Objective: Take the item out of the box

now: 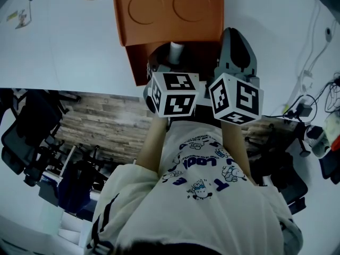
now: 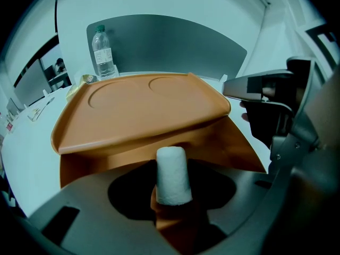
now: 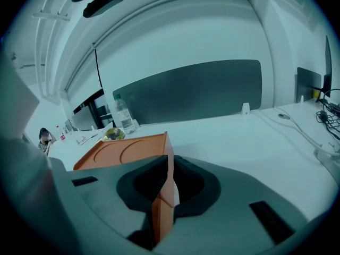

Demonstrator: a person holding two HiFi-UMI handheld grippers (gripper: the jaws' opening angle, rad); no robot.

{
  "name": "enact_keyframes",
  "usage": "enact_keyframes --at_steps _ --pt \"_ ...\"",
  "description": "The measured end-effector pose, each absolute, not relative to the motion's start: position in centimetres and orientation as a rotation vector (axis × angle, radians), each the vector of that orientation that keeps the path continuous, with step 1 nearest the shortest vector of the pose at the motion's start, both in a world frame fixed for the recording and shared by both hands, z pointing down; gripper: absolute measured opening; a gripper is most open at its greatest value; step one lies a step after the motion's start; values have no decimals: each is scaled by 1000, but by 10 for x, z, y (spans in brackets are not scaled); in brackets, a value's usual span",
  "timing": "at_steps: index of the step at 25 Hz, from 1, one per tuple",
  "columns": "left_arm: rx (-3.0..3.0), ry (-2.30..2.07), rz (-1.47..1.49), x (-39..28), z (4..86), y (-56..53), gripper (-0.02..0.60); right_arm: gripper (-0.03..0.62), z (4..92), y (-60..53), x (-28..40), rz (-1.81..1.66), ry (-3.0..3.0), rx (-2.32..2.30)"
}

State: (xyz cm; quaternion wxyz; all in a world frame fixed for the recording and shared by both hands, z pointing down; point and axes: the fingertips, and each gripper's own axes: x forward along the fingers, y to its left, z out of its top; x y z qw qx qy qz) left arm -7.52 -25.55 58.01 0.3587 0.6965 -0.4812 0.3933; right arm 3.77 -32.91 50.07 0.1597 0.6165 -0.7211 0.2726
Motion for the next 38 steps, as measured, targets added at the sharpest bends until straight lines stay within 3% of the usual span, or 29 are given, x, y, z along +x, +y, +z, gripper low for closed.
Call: enact_keyframes --at_steps 38 --pt "1867 -1342 898 -75 528 -250 189 54 455 -315 21 705 -2188 1730"
